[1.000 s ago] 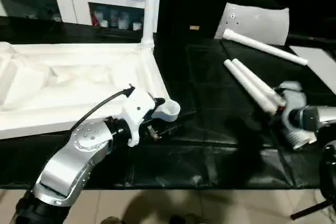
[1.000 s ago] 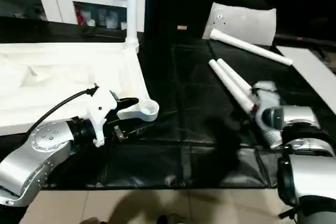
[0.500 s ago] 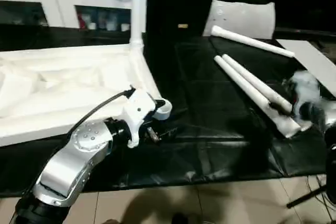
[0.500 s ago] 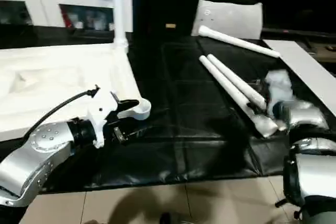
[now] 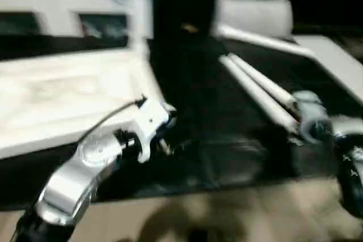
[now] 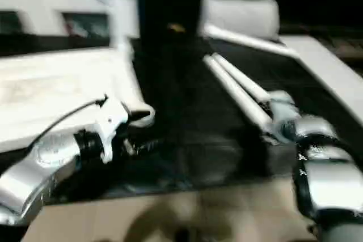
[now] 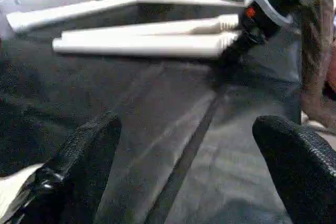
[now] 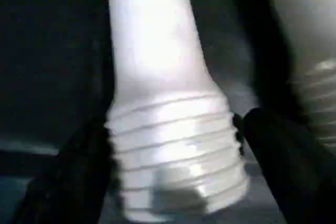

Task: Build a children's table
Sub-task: Insert table leg to table base

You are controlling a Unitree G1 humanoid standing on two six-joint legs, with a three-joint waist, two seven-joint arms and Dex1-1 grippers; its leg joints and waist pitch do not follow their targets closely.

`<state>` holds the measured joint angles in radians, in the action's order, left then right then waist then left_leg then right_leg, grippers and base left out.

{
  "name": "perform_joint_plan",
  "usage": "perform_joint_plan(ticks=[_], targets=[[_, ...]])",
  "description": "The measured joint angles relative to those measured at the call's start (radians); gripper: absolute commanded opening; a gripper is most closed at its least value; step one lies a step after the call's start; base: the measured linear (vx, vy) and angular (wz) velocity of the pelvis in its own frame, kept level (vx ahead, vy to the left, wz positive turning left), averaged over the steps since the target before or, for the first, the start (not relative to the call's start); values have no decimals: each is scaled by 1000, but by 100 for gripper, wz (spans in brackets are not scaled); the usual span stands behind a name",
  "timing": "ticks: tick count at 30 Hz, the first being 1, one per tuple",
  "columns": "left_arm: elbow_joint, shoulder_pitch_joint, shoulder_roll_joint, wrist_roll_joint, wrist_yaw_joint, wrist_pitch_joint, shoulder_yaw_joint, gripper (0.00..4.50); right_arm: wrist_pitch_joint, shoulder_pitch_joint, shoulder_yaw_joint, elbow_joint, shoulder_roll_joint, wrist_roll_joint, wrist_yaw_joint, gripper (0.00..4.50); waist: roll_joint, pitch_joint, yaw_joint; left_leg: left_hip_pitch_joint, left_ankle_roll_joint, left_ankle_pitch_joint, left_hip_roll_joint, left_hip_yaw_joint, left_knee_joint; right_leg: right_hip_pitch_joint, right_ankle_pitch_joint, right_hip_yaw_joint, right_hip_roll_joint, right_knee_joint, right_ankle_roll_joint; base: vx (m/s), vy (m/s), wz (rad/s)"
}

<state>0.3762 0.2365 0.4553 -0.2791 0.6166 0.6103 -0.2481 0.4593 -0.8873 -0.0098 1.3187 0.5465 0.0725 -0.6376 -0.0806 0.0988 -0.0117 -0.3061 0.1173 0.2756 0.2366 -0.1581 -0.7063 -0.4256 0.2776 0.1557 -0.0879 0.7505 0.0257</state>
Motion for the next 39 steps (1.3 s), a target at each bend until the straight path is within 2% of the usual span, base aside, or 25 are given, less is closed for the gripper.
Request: perform_joint_plan(ticks=[1, 2, 3, 4, 5, 6, 7, 8, 9, 10, 11, 12, 13, 14, 15, 16, 17, 18, 20, 22, 24, 26, 30, 36, 39], targets=[[-2, -9, -8, 1, -1, 1, -3, 450, -1, 3, 0, 1, 3, 0, 4, 385, -10, -1, -2, 8, 0, 18, 0, -7, -39, -17, 0, -7, 21, 1, 5, -26, -154, -13], [4, -15, -11, 0, -1, 1, -5, 450, -3, -5, 0, -2, 0, 0, 7, 375, 1, -6, -20, 5, -11, 43, 3, -9, -65, -29, 0, -7, 29, 1, 6, -26, -154, -13], [5, -11, -8, 1, -1, 1, -5, 450, -11, -13, 0, -12, -20, 0, 13, 375, 18, -12, -18, -9, -34, 57, -20, 5, -70, -27, -1, 28, 22, -19, 4, 44, -32, -28], [2, -4, -12, 1, -3, 1, -5, 450, -14, -8, -3, -11, -35, -1, 18, 366, 21, -12, -16, -19, -40, 60, -25, 27, -48, -25, -3, 53, 25, -52, 1, 45, -9, -29], [1, -3, -15, 1, -5, 2, -7, 450, -17, -8, -2, -12, -40, -1, 19, 356, 31, -13, -15, -28, -35, 58, -6, 43, -29, -11, -10, 89, 30, -97, -10, 45, -9, -29], [2, 0, -13, 1, -8, 1, -10, 450, -13, -8, 0, -10, -38, 3, 20, 338, 35, -14, -23, -24, -10, 41, 14, 46, -4, -8, -6, 95, 31, -90, -25, -32, -63, -19], [2, 5, -9, 1, -9, 2, -9, 450, -11, -5, 0, -9, -32, 7, 23, 331, 28, -13, -25, -17, 19, 18, 18, 30, 1, -9, -11, 52, 24, -49, -18, -31, -103, -6], [3, 4, -8, 2, -11, 1, -4, 450, -10, -3, 1, -8, -28, 11, 24, 331, 8, -9, -40, 5, 28, 6, 13, 1, 0, -15, -22, 17, 23, -17, 4, -31, -103, -6], [3, -9, -11, 3, -12, 3, -6, 450, -11, 4, 0, -9, -28, 11, 24, 312, -8, -3, -42, 23, 29, 15, -4, -4, -30, -25, -28, 5, 35, -16, 26, -1, -110, 12], [8, -15, -15, 2, -11, 3, -8, 450, -12, 3, 0, -11, -27, 11, 25, 302, -1, -10, -49, 22, 3, 38, -4, -6, -44, -28, -28, 4, 43, -19, 26, 68, -57, -14], [12, -19, -12, 2, -11, 4, -8, 450, -14, -3, 0, -17, -36, 10, 25, 296, 3, -12, -51, 10, -21, 50, -12, 7, -42, -24, -29, 19, 42, -36, 26, 68, -57, -14], [12, -20, -14, 3, -11, 5, -9, 450, -18, -4, 1, -22, -49, 8, 22, 292, 22, -17, -41, -3, -42, 62, 2, 27, -26, -13, -40, 65, 53, -99, 7, 1, -56, -32], [12, -17, -15, 2, -11, 7, -11, 450, -17, -6, 2, -21, -54, 9, 21, 288, 46, -17, -46, -20, -41, 62, 48, 40, 2, 17, -48, 110, 62, -140, -14, 168, 74, -25], [12, -9, -12, 2, -11, 8, -13, 450, -13, -6, 5, -18, -52, 9, 21, 285, 48, -16, -55, -18, -28, 54, 59, 39, 8, 13, -27, 106, 57, -100, -43, 168, 74, -25], [16, 9, -13, 3, -12, 7, -7, 450, -12, 7, 6, -13, -32, 12, 22, 283, 27, -27, -71, -15, 43, 12, 71, -2, 11, 24, -17, 32, 8, 9, 12, 245, 62, -21], [18, 3, -10, 4, -15, 5, 4, 450, -14, -5, 6, -15, -35, 13, 25, 282, 2, -24, -83, -9, 54, 6, 55, -9, -6, 2, 3, 7, 8, 39, 30, -63, -51, -12], [4, -6, -12, 10, -20, 9, -1, 450, -19, 6, 5, -17, -39, 12, 25, 282, 1, -25, -86, -7, 51, 9, 38, 9, -27, -9, 15, 7, 13, 49, 49, -63, -51, -12], [1, -17, -22, 11, -20, 12, -13, 450, -22, 6, 4, -17, -38, 12, 24, 280, -3, -33, -91, -17, 28, 23, 22, 6, -31, -12, 16, 1, 14, 46, 50, -50, -18, -22], [1, -12, -23, 12, -21, 13, -16, 450, -28, 5, 4, -19, -42, 12, 23, 280, -1, -37, -98, -27, 29, 20, -11, 28, 1, -18, 11, -2, 17, 24, 43, 9, -36, -18], [1, -11, -26, 15, -33, 15, -11, 450, -29, 6, 4, -17, -47, 12, 21, 279, 2, -38, -90, -28, 36, -12, -10, 34, 40, -9, -18, -1, 32, -26, 37, -61, -13, 1], [-1, -7, -31, 20, -50, 16, 4, 450, -39, 6, -2, -18, -57, 8, 17, 279, 3, -38, -76, -30, 35, -39, -11, 29, 57, -3, -65, 1, 33, -64, 52, -65, 24, 2], [-2, -5, -32, 20, -56, 17, 8, 450, -42, 6, -4, -18, -63, 3, 11, 279, 7, -35, -64, -29, 33, -40, -10, 30, 58, 6, -74, 9, 33, -86, 50, -50, 58, -5], [-16, 1, -69, 19, -86, 21, 37, 450, -73, 6, -49, -26, -72, -46, -35, 279, 20, -31, -25, -27, 26, -39, 8, 33, 68, 34, -78, 49, 27, -149, 45, -15, 73, -3], [-62, 34, -169, -23, -171, 43, 133, 450, -154, 24, -159, -152, -108, -180, -121, 277, 19, -30, 5, -25, 20, -39, 4, 25, 68, 41, -80, 54, 22, -161, 43, -3, 39, -5], [-81, 60, -255, -92, -227, 54, 200, 450, -108, 62, -218, -309, -151, -284, -180, 277, 19, -30, 7, -25, 20, -40, 4, 24, 69, 40, -83, 53, 23, -161, 42, 0, 0, 0]])
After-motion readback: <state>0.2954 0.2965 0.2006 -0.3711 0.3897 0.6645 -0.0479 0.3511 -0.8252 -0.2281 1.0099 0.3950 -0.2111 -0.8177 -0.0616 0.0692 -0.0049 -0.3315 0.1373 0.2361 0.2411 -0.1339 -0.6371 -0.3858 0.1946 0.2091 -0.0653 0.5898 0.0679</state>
